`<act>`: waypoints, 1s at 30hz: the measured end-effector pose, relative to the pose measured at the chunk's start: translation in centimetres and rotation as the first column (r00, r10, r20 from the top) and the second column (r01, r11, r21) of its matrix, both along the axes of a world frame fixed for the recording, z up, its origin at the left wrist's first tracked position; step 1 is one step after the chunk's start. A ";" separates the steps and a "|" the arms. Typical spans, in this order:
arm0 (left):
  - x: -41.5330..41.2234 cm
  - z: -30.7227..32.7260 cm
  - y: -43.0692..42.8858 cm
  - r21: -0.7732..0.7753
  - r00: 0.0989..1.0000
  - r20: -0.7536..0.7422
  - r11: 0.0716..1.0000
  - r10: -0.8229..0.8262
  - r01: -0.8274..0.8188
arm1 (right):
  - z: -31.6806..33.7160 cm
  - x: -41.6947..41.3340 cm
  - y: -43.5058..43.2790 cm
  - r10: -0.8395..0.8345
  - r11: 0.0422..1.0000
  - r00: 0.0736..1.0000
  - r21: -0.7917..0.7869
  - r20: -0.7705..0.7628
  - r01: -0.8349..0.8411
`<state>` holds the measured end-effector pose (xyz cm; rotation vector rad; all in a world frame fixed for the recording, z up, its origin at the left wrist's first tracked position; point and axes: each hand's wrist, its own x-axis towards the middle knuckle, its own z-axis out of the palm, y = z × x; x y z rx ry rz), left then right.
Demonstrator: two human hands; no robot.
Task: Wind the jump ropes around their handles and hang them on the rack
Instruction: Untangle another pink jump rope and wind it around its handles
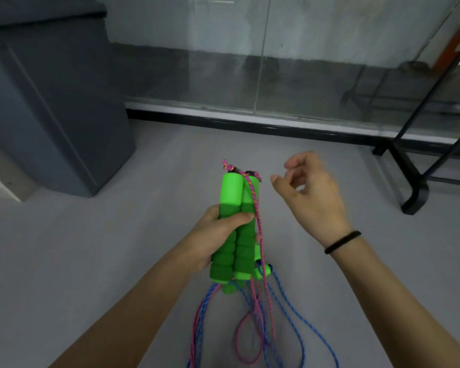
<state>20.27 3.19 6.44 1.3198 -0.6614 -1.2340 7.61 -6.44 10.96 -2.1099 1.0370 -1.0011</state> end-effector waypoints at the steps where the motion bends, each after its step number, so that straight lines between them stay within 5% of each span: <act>1: 0.1 1.8 -0.2 0.033 1.000 -0.018 0.999 -0.003 0.004 | 1.9 0.0 0.0 0.026 0.999 0.998 0.049 -0.050 -0.024; 6: -0.1 12.9 -1.3 0.137 0.990 -0.033 0.981 -0.137 0.140 | 11.5 0.2 -0.8 0.172 0.970 0.951 0.214 -0.256 -0.117; 11: 0.4 25.8 -2.1 0.187 0.965 0.041 0.951 -0.258 0.247 | 22.4 0.2 -2.0 0.385 0.797 0.922 0.520 -0.049 -0.305; 17: 1.5 42.1 -1.7 0.156 0.871 0.363 0.944 -0.330 0.293 | 38.9 -1.5 -3.0 0.272 0.900 0.962 0.346 0.028 -0.264; 21: 2.5 53.8 -1.1 0.116 0.786 0.526 0.943 -0.326 0.313 | 49.9 -2.1 -2.5 0.370 0.868 0.925 0.321 0.090 -0.378; 25: 2.7 63.3 0.2 0.014 0.774 0.581 0.954 -0.252 0.300 | 59.0 -1.7 -0.2 0.475 0.734 0.851 0.432 0.226 -0.524; 30: 3.7 73.0 2.1 -0.179 0.844 0.535 0.971 -0.040 0.159 | 65.8 -1.2 1.4 0.439 0.760 0.874 0.433 0.209 -0.485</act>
